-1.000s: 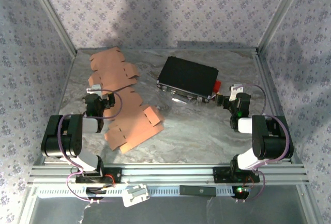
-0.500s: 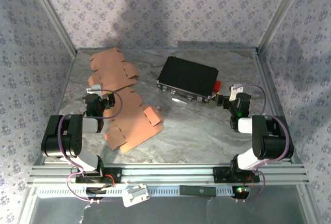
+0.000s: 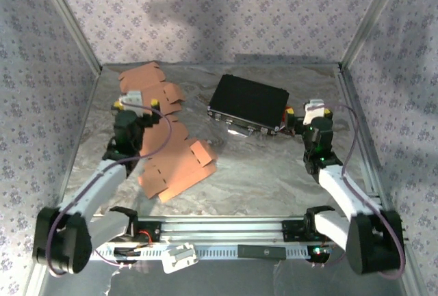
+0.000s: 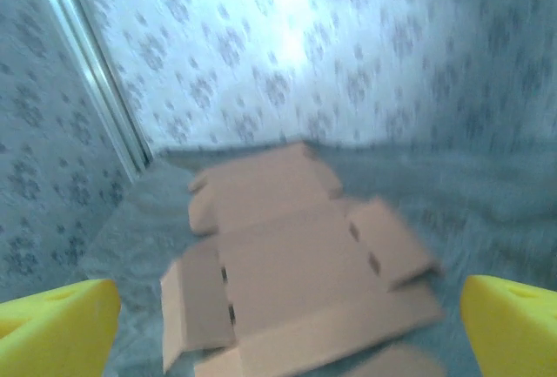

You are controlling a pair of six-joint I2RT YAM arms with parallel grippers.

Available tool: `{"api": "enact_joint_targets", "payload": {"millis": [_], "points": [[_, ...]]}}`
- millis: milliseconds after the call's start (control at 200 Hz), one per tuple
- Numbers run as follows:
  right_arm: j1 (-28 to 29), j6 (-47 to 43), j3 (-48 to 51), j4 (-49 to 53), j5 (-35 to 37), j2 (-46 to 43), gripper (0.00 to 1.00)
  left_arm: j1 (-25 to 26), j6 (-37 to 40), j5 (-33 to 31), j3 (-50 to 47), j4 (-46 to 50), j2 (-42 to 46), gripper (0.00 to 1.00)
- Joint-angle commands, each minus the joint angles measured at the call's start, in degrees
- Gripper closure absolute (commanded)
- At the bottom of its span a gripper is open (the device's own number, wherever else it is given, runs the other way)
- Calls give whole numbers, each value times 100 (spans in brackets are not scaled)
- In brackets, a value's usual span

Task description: Fold the paper box

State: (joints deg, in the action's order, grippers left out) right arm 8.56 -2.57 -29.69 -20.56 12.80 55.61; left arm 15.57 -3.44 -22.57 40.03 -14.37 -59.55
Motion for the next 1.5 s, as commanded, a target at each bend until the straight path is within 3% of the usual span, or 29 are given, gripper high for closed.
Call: {"api": "enact_joint_targets", "payload": {"millis": [0, 30, 75, 95, 155, 200, 260, 345, 465, 635, 725, 825, 994, 1199, 1339, 1494], "points": [[133, 421, -1134, 1763, 563, -1047, 1, 19, -2010, -504, 1690, 3504, 1, 0], [101, 845, -1414, 2159, 585, -1210, 1, 6, -2695, -521, 2203, 4332, -109, 0], [-5, 1642, -1824, 2892, 510, -1380, 1, -64, -3443, -260, 2438, 4762, -179, 0], [-65, 2078, -2034, 3269, 571, -1444, 1, -156, -3694, 109, 2411, 4775, -181, 0], [-217, 3609, -2399, 4595, 285, -1618, 1, -722, -3842, 2191, 2242, 4381, -162, 3], [-386, 3573, -2485, 4650, -673, -1724, 1, -757, -4060, 2654, 2300, 4660, -192, 13], [-385, 3401, -2677, 4822, -1702, -1686, 3, -381, -3933, 2324, 2541, 5464, -243, 24], [217, 3728, -2900, 5640, -1901, -1462, 10, 280, -3782, 1592, 2431, 6105, -130, 27], [1687, 4110, -2703, 6066, -1157, -1254, 15, 332, -4044, 1939, 1388, 5812, 136, 34], [3852, 4884, -1973, 5203, -163, -739, 16, 350, -4440, 1959, 376, 5387, 200, 42], [4581, 5196, -2012, 5003, 122, -13, 18, 350, -4450, 1928, 74, 5092, 259, 43], [4803, 5555, -2018, 4678, -48, 722, 26, 342, -4384, 1820, -116, 5027, 197, 42], [5014, 6052, -1684, 3609, -255, 1431, 30, 305, -4255, 1573, -221, 5116, 15, 41], [4936, 6631, -1228, 2715, -434, 1672, 34, 174, -4104, 1483, -518, 4861, 6, 40], [4867, 6989, -837, 2059, -568, 1762, 34, 182, -4083, 1826, -653, 4420, -327, 42], [4719, 7275, -627, 1655, -854, 1939, 33, 616, -4144, 1965, -600, 4126, -798, 46]]}}
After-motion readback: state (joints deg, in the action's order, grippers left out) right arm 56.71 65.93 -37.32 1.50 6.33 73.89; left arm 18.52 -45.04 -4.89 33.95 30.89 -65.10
